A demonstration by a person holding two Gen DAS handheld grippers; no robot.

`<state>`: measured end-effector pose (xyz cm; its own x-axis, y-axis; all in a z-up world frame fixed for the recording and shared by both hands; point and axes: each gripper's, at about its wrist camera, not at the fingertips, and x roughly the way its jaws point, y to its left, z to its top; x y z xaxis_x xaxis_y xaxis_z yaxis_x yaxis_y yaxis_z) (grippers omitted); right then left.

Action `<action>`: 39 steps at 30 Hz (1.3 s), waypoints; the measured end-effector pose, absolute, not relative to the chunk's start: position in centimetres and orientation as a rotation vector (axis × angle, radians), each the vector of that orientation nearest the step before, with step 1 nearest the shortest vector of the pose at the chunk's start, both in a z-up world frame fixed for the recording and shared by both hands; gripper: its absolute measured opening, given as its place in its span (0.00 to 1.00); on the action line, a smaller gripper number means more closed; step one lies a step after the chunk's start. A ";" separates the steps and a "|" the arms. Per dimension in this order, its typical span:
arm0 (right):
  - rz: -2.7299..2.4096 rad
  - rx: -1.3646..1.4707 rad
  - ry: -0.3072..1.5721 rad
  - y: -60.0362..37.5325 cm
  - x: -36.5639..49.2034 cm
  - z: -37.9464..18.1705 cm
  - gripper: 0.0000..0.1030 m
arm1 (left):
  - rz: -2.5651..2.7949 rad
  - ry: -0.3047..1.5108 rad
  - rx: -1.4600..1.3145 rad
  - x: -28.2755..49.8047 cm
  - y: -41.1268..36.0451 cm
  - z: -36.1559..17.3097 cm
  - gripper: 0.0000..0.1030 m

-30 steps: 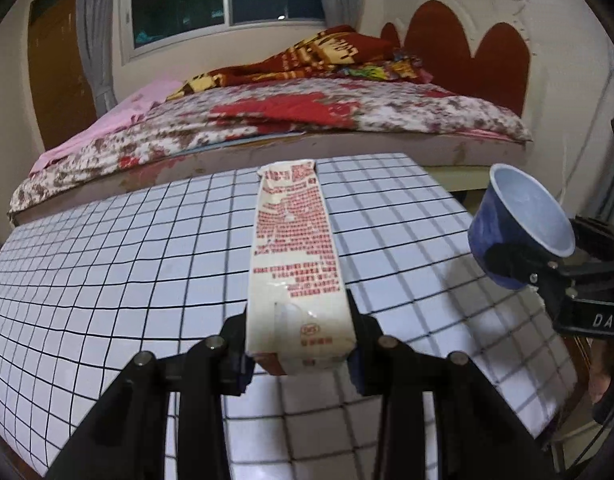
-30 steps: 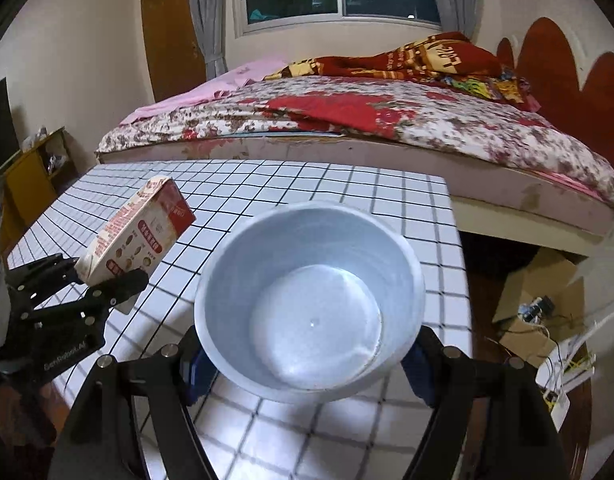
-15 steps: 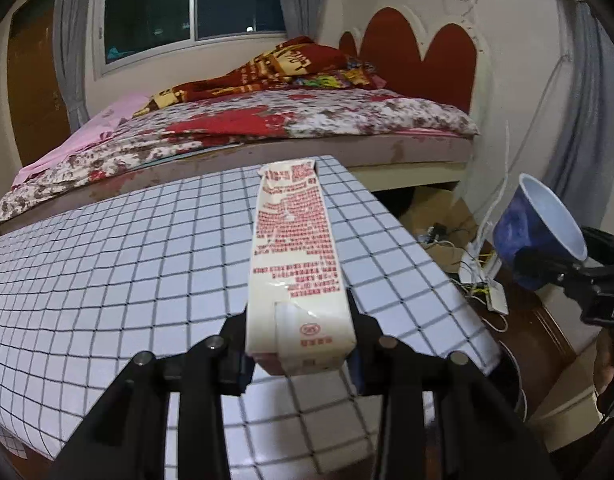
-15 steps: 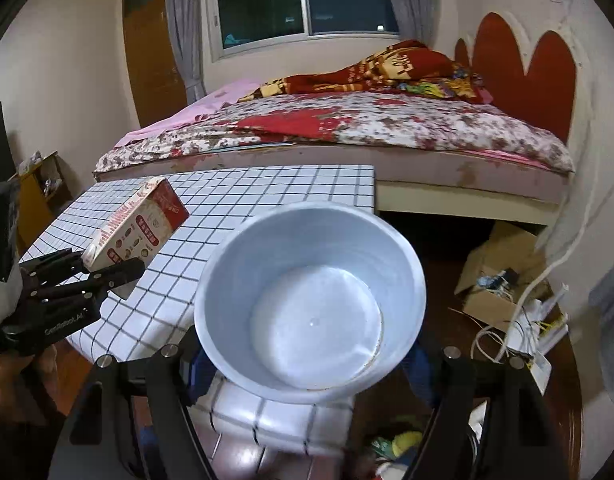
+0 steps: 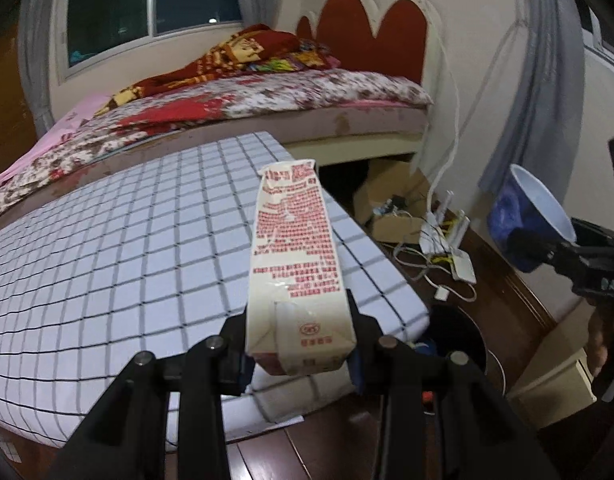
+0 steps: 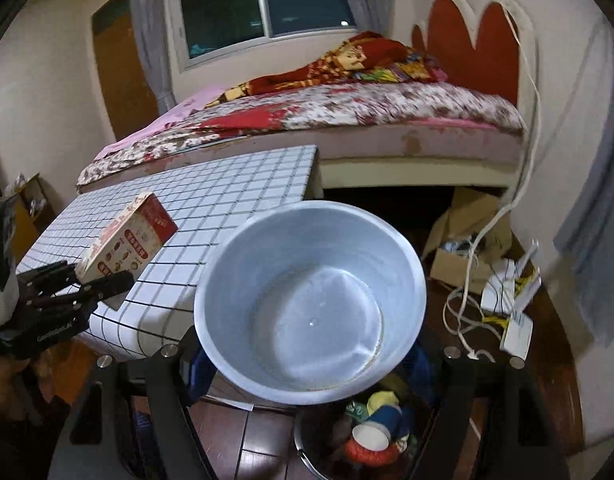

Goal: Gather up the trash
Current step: 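Carry the milk carton and blue cup with both tools over the bin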

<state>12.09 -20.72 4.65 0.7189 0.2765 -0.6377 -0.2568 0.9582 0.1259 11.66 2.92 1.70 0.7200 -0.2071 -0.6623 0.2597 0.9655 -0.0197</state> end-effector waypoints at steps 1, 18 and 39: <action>0.287 0.031 0.715 -21.2 12.0 4.3 0.76 | -0.268 0.729 0.085 11.4 2.3 1.4 0.37; 0.203 0.027 0.790 -28.2 8.3 0.5 0.76 | -0.429 0.792 0.154 8.5 -6.0 -1.3 0.37; 0.119 -0.007 0.999 -32.2 8.2 -8.6 0.76 | -0.535 0.947 0.162 7.6 -11.7 -7.7 0.37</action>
